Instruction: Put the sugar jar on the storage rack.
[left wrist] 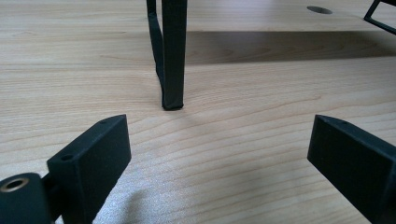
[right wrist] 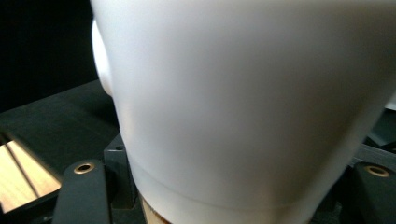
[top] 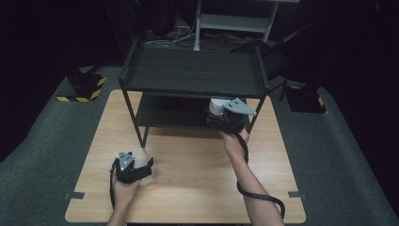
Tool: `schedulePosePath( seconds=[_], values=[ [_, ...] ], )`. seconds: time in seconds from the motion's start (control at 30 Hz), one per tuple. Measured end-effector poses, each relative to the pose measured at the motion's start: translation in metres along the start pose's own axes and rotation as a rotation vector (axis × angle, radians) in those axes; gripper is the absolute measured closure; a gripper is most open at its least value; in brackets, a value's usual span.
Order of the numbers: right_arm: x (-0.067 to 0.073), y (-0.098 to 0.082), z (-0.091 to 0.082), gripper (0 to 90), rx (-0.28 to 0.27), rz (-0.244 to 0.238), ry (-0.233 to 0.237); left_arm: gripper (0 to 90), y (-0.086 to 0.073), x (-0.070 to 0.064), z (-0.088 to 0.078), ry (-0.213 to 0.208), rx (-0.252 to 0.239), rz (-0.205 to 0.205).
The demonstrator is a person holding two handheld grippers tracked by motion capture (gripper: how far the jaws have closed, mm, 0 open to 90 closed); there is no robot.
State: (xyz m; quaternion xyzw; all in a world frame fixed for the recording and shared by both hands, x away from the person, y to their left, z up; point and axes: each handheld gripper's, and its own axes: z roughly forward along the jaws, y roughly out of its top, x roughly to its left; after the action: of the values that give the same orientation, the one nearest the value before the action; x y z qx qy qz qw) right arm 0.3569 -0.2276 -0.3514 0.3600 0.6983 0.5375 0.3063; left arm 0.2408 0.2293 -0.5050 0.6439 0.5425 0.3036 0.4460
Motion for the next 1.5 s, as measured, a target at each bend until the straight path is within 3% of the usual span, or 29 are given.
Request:
schedulePosePath(
  seconds=[0.1,0.23,0.63,1.4,1.5],
  values=[
    [0.005,-0.007,0.005,30.7,-0.019,0.009,-0.037,6.2,0.0,0.0,0.0,0.0,0.0,-0.001],
    [0.007,-0.01,0.007,30.7,-0.029,0.02,-0.045,6.2,0.0,0.0,0.0,-0.002,-0.001,-0.002],
    [0.006,-0.019,0.01,30.5,-0.061,0.024,-0.044,6.2,0.001,0.0,0.0,-0.002,0.004,-0.007],
    [0.005,-0.015,0.009,30.0,-0.045,0.042,-0.038,6.2,0.0,0.0,0.0,-0.003,0.002,-0.01],
    [0.003,-0.015,0.009,26.5,-0.046,0.046,-0.026,6.2,0.0,0.0,0.0,-0.003,0.001,-0.011]
  ],
)
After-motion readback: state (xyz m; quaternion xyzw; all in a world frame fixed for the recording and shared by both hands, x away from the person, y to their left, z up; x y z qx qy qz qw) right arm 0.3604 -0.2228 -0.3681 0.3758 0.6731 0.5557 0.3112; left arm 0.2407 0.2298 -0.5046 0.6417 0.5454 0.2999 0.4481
